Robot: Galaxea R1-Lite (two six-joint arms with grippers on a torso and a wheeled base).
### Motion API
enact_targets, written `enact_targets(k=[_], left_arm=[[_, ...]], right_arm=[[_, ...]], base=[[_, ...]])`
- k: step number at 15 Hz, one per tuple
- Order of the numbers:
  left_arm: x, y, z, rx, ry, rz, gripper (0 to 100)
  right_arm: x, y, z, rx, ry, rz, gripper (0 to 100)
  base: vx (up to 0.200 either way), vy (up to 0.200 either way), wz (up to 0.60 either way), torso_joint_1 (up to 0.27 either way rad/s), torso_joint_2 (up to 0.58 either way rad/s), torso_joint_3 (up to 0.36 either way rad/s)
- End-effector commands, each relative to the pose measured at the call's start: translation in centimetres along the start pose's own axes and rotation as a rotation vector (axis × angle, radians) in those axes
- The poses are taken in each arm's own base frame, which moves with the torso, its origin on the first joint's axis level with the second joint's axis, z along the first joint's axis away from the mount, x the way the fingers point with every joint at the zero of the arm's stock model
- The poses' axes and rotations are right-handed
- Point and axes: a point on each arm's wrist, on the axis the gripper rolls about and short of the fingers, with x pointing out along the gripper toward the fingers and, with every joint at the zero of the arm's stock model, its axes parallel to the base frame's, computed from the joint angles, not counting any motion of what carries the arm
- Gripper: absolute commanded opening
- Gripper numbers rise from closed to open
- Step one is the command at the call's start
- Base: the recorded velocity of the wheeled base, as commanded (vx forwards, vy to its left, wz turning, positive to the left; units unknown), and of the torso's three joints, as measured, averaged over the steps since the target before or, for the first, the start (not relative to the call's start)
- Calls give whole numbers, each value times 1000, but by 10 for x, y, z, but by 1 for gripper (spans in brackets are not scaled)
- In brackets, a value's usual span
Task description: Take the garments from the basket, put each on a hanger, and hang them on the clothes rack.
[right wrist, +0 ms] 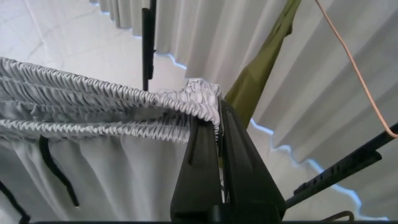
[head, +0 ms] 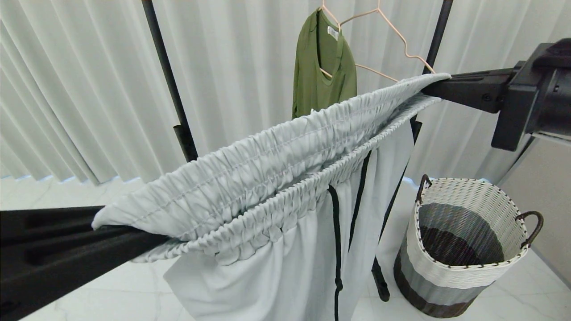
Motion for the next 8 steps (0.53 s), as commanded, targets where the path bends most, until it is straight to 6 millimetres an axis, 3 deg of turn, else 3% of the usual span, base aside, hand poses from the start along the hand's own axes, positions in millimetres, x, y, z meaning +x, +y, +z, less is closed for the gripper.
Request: enact_targets(k=[1, 5, 8], left_arm=[[-4, 0, -3, 3, -8, -11, 0], [7, 20, -3, -14, 41, 159, 0], [47, 34, 13, -49, -23, 318, 0]], right_arm=[[1, 0, -1, 0, 4, -1, 0], [-13, -12, 5, 1, 15, -70, 0], [-44, -20, 21, 3, 75, -88, 0]], base=[[0, 0, 0, 0, 0, 0], [0, 0, 0, 0, 0, 0], [0, 0, 0, 0, 0, 0]])
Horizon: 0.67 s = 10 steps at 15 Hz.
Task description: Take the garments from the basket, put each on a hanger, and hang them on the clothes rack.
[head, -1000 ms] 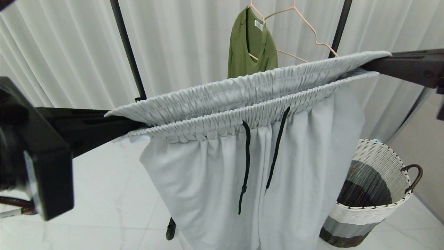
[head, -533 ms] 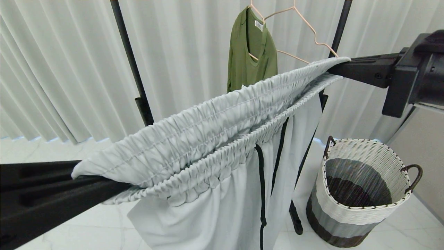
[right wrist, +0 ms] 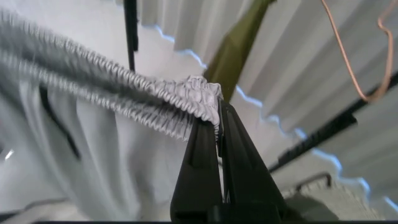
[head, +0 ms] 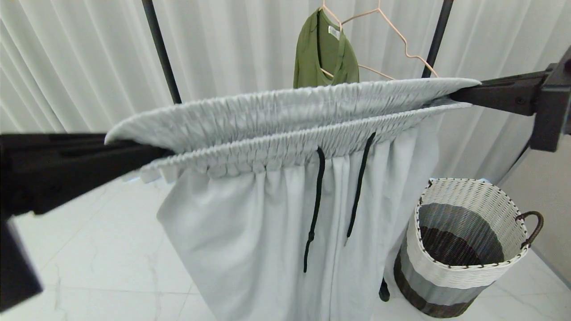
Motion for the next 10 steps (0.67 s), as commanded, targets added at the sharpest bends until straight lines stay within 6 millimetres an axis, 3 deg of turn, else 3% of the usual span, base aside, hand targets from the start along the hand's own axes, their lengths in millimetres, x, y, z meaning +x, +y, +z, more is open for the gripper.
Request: enact_targets(k=[1, 3, 10], left_arm=[[45, -4, 8, -19, -20, 106, 0], [61, -11, 10, -2, -37, 118, 0], [61, -6, 8, -4, -29, 138, 0]], right_arm=[[-30, -6, 12, 4, -30, -20, 0], [-39, -5, 6, 3, 1, -11, 0], [-38, -4, 1, 6, 16, -5, 0]], base=[[0, 0, 0, 0, 0, 0], [0, 0, 0, 0, 0, 0], [0, 0, 0, 0, 0, 0]])
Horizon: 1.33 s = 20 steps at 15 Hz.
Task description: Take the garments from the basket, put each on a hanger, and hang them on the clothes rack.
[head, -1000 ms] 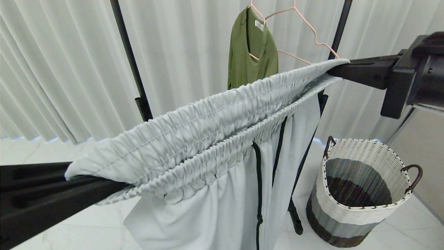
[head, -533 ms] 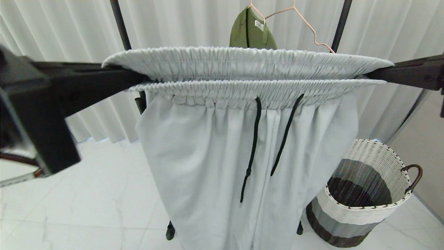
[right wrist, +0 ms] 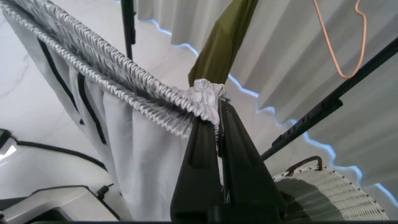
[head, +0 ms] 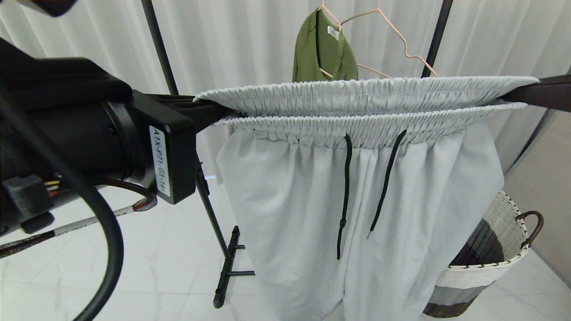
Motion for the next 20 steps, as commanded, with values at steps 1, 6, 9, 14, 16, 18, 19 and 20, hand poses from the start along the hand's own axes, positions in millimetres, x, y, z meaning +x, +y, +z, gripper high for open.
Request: enact_targets(k=[1, 6, 9, 14, 16, 18, 19, 20], left_arm=[[1, -1, -1, 2, 4, -1, 0], [2, 2, -2, 0, 11, 29, 0], [3, 2, -2, 2, 15, 35, 0], [3, 2, -3, 1, 16, 34, 0], [3, 2, -3, 1, 16, 34, 0], [3, 2, -3, 1, 16, 34, 0], [3, 2, -3, 1, 16, 34, 0], [3, 2, -3, 1, 16, 34, 0]], right_arm=[[1, 1, -2, -1, 6, 5, 0], [-4, 1, -7, 1, 7, -3, 0], [-2, 1, -7, 0, -3, -5, 0], [0, 2, -9, 15, 6, -3, 0], [0, 1, -9, 18, 8, -4, 0], [1, 2, -10, 18, 11, -4, 100], [1, 2, -11, 18, 12, -3, 100], [1, 2, -11, 18, 13, -2, 100]], base=[[0, 0, 0, 0, 0, 0], [0, 0, 0, 0, 0, 0], [0, 0, 0, 0, 0, 0], [0, 0, 0, 0, 0, 0], [0, 0, 0, 0, 0, 0], [0, 0, 0, 0, 0, 0], [0, 0, 0, 0, 0, 0], [0, 0, 0, 0, 0, 0]])
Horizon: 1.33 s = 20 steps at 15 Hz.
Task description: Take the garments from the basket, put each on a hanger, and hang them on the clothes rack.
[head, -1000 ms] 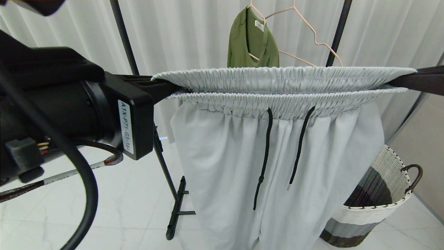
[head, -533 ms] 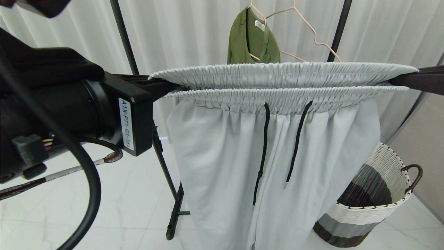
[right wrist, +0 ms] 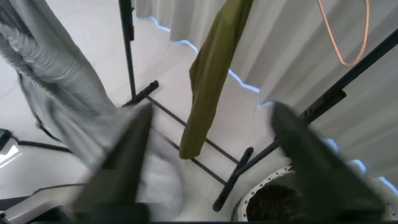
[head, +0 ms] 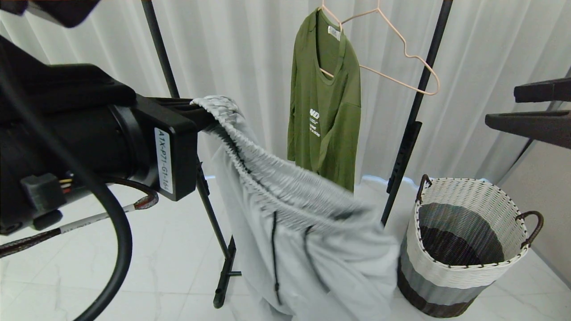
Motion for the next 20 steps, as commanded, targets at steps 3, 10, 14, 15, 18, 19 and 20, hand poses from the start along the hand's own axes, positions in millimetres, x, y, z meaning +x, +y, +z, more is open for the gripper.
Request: enact_targets(k=[3, 10, 14, 15, 18, 19, 20], left_arm=[[0, 0, 0, 0, -1, -1, 0], [1, 6, -8, 9, 28, 47, 0], [2, 16, -11, 37, 41, 93, 0], [2, 18, -11, 49, 44, 104, 0], [0, 22, -11, 53, 41, 117, 0], [0, 22, -11, 53, 42, 117, 0], [-2, 23, -12, 51, 41, 122, 0]], right_arm=[[1, 1, -3, 0, -1, 3, 100], [2, -14, -19, 14, 68, -145, 100], [0, -20, -36, 6, 199, -306, 100], [0, -19, -40, -3, 213, -312, 100], [-7, -21, -52, -85, 273, -398, 100], [-8, -22, -54, -89, 281, -409, 100], [-9, -23, -56, -83, 289, -421, 100]], base=[[0, 0, 0, 0, 0, 0], [0, 0, 0, 0, 0, 0], [0, 0, 0, 0, 0, 0], [0, 0, 0, 0, 0, 0], [0, 0, 0, 0, 0, 0], [0, 0, 0, 0, 0, 0], [0, 0, 0, 0, 0, 0]])
